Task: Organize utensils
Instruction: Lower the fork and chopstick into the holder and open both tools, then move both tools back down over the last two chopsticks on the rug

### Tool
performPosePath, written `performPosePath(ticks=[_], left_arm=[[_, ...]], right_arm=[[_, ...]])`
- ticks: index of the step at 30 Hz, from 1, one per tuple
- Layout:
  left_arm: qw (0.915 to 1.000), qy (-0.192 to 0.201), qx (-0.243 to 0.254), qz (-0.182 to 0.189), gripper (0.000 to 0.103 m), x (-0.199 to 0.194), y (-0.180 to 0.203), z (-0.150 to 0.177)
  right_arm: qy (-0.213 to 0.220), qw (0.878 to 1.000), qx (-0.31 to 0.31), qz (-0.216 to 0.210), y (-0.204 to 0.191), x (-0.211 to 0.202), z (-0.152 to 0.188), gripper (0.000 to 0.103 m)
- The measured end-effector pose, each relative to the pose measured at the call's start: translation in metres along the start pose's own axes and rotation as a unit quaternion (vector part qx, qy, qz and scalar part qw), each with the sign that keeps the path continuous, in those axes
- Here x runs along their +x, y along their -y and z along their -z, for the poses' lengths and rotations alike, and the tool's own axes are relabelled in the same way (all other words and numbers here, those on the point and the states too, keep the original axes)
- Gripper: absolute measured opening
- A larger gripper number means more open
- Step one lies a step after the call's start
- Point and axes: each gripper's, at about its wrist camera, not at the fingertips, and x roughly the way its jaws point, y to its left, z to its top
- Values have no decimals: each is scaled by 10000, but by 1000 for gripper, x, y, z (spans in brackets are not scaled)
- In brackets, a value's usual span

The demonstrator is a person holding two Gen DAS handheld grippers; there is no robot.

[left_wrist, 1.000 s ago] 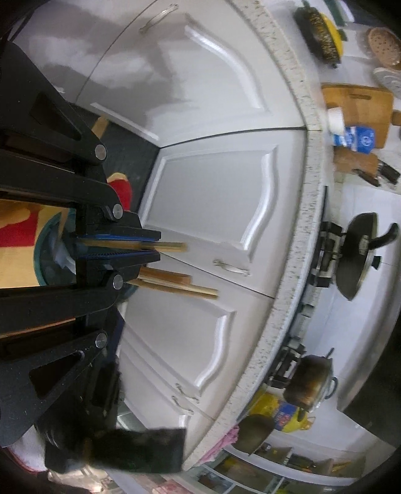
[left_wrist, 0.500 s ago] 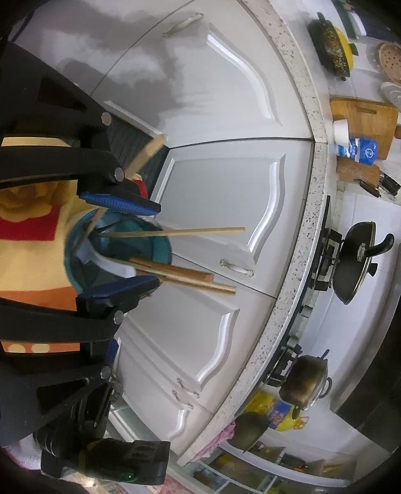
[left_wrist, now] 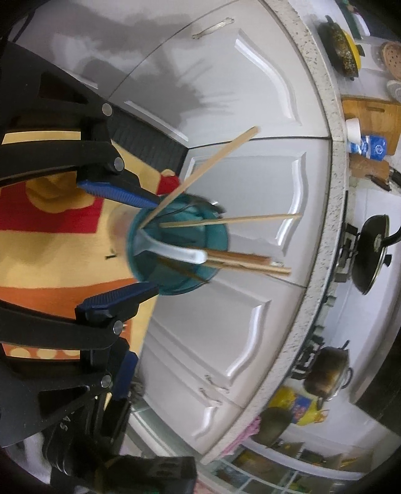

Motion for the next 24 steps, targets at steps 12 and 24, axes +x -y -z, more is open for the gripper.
performPosePath(ticks=[12, 24], left_arm=[[9991, -374, 191, 108, 51, 12, 24, 45], [9969, -738, 255, 109, 51, 29, 31, 74]], right_arm=[[-212, 9990, 87, 391, 21, -17, 46, 33], [-604, 9953, 440, 609, 57, -5, 90, 33]])
